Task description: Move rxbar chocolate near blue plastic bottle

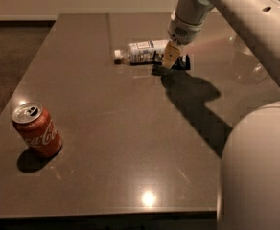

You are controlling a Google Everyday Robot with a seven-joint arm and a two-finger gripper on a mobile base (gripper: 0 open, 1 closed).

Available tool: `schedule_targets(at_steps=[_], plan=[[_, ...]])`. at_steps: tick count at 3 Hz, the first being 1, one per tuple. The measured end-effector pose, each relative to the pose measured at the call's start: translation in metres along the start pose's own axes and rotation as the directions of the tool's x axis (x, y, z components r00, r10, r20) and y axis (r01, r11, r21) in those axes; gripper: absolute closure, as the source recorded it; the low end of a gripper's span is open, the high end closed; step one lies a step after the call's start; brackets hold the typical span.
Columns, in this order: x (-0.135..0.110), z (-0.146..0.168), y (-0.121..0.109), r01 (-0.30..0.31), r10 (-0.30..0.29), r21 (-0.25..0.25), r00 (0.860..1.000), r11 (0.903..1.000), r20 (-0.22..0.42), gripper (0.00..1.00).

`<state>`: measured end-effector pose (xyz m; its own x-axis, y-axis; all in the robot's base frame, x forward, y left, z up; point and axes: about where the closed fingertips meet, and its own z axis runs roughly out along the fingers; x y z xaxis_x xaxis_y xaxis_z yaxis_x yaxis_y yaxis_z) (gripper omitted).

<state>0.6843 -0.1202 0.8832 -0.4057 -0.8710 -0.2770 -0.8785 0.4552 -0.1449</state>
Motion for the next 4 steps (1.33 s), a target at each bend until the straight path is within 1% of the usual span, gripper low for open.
schedule_targets(at_steps=[1,2,3,4], plan=[[0.011,0.011,-0.012,-0.027,0.027,0.009,0.999,0.9996,-0.031,0.61],[0.024,0.017,-0.016,-0.031,0.031,-0.015,0.998,0.9994,-0.059,0.30],[0.022,0.020,-0.017,-0.031,0.030,-0.014,0.998,0.9994,-0.056,0.07],[0.021,0.023,-0.017,-0.030,0.029,-0.014,0.998,0.9995,-0.055,0.00]])
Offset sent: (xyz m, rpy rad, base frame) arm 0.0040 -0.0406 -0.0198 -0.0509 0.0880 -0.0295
